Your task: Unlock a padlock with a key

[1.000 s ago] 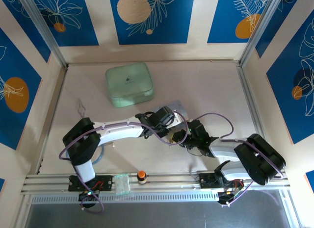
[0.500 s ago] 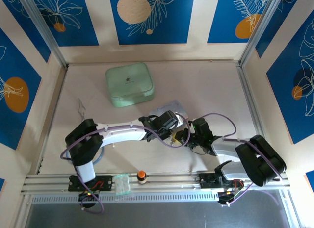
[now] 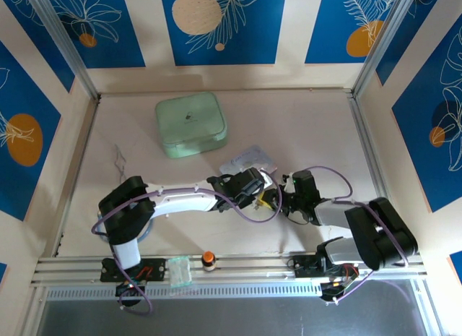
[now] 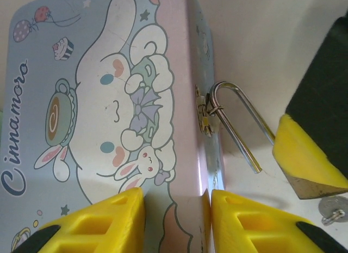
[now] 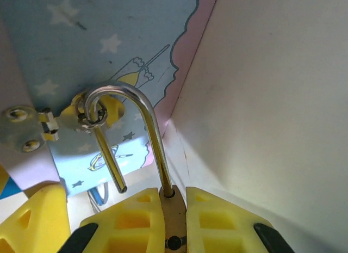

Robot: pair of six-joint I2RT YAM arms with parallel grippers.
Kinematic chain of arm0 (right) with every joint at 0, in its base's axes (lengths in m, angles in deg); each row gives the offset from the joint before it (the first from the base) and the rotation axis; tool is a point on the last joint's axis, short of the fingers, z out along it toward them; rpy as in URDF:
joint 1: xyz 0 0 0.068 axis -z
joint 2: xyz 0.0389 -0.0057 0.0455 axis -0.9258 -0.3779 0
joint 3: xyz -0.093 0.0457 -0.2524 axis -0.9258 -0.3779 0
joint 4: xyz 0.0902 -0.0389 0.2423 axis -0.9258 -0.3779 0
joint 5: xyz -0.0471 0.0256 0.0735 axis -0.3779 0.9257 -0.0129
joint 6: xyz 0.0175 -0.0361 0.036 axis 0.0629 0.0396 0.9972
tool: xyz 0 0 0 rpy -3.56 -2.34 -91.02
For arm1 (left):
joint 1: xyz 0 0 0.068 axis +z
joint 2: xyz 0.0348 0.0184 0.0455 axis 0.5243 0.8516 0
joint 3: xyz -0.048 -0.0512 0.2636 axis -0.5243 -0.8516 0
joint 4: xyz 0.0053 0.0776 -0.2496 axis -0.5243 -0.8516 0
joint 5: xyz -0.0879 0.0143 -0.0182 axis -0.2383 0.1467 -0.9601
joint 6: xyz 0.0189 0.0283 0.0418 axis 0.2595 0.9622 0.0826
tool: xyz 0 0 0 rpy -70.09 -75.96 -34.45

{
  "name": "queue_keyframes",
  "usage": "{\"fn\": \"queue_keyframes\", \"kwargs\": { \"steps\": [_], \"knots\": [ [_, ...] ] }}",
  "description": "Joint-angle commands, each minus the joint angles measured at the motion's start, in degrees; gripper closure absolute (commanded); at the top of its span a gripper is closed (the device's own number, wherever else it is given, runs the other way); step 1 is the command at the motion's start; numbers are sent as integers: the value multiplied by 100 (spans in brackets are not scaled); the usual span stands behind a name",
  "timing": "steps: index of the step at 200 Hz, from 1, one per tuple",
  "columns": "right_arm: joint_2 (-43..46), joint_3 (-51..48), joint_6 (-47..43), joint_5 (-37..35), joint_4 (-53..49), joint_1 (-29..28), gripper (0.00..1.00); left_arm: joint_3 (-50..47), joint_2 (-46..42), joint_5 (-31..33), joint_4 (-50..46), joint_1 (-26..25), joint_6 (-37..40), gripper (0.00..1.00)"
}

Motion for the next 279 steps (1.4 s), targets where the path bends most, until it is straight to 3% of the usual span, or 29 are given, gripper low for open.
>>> {"fn": "queue_keyframes", "kwargs": {
  "steps": [1, 68, 139, 184, 243, 279],
  "knots": [
    [-317, 34, 430, -328, 233, 212, 94, -438, 360, -218, -1331, -34, -22, 65],
    [-271, 208, 715, -276, 324, 348, 94, -656, 304, -160, -1158, -117, 13, 66],
    [-382, 244, 361, -64, 20, 665, 95, -729, 271, 57, -1193, -136, -99, 66],
    [-308, 819, -670, -158, -1919, 371, 94, -618, 345, 567, -1221, -96, -83, 61],
    [-484, 1826, -1808, -660, -4499, 203, 93, -294, 354, 1199, -1061, 66, -164, 32],
    [-572, 2343, -2427, -824, -5545, 237, 92, -92, 370, 1535, -970, 170, -479, 24]
  ]
}}
